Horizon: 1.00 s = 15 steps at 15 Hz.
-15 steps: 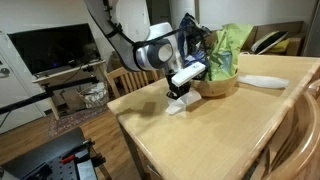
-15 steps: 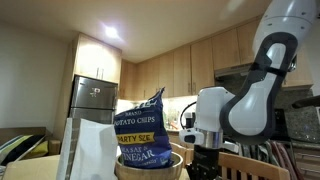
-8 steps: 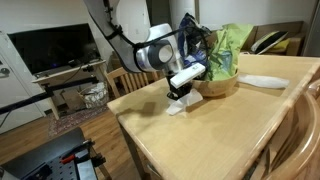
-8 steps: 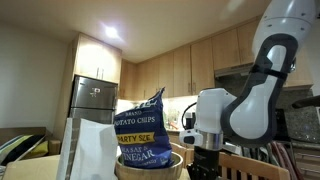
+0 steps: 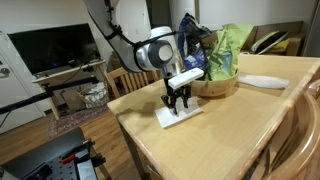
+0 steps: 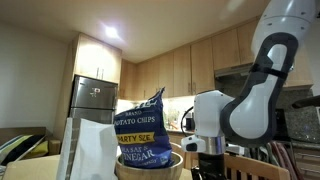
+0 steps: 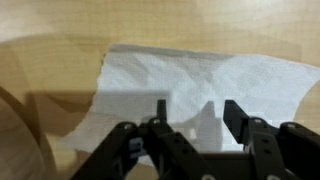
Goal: Put the paper in the bowl
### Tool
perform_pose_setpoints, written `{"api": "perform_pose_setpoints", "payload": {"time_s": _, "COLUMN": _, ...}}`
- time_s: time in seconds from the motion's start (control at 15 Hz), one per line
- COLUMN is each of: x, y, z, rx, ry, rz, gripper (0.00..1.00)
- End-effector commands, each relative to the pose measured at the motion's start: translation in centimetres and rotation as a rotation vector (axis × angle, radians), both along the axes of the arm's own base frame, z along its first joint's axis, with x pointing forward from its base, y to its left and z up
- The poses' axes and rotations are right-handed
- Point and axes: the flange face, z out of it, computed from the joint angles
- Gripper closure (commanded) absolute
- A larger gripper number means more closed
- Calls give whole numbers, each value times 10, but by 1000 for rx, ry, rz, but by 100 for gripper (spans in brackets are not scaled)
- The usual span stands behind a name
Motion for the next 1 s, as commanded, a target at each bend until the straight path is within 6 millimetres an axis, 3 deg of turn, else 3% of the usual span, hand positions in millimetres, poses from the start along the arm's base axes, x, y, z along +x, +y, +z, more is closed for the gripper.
{"api": "perform_pose_setpoints", "payload": {"time_s": 0.0, "x": 3, "y": 5, "z": 11, "rx": -51, "ry": 17, "rz": 23, "gripper": 6}}
{"api": "perform_pose_setpoints", "payload": {"time_s": 0.13, "x": 5, "y": 7, "z": 12, "rx": -67, "ry": 29, "rz": 45, "gripper": 0}}
{"api": "perform_pose_setpoints", "payload": {"time_s": 0.4, "x": 11, "y": 12, "z": -3, "rx": -73, "ry": 142, "rz": 127, "gripper": 0}}
{"api": "perform_pose_setpoints", "payload": {"time_s": 0.93, "x": 29, "y": 11, "z": -37, "rx": -119, "ry": 292, "rz": 535, "gripper": 0}}
